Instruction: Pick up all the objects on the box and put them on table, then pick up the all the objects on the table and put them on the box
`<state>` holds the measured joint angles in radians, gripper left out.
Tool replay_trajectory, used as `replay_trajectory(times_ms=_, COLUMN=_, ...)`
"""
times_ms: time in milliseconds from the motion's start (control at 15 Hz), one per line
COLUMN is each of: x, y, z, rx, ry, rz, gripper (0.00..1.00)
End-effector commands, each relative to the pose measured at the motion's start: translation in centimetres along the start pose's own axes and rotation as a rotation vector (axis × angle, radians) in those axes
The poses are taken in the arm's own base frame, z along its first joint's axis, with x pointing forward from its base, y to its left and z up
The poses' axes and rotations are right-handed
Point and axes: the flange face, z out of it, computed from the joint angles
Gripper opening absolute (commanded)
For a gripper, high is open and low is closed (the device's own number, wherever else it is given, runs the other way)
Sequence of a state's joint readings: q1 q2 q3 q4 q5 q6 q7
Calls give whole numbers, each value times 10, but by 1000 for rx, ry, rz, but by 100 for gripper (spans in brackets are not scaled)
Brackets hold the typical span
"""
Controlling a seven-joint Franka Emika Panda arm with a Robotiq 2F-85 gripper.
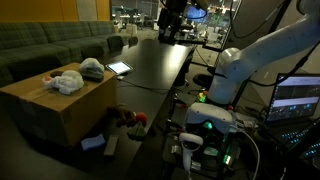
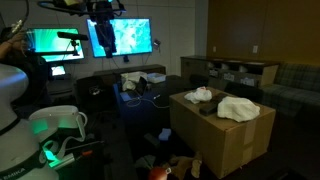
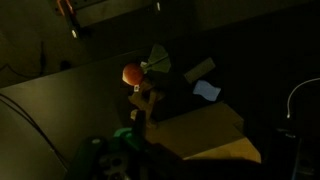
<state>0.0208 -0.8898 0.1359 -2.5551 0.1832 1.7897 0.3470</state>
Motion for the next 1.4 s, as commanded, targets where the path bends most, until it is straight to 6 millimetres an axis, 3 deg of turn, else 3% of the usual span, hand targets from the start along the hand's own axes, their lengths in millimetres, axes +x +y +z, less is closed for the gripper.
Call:
replay_trajectory(times_ms=0, x=1, y=1, z=-2, rx=-10, ry=13, rz=-59, gripper=100)
replay_trajectory(times_ms=867, x=0, y=3, z=0, rx=-8, ry=1, rz=-222, gripper=100)
replay_trajectory(times_ms=933, x=55, y=-10, z=30, rx=-11, ry=6, rz=-231, gripper=100)
replay_trajectory(times_ms=1067, x=71, y=-16, z=42, rx=-10, ry=42, rz=-239, gripper=100)
replay_trajectory(times_ms=1333, x=133, y=-35, z=76, rx=-19, ry=54, rz=-241, gripper=100)
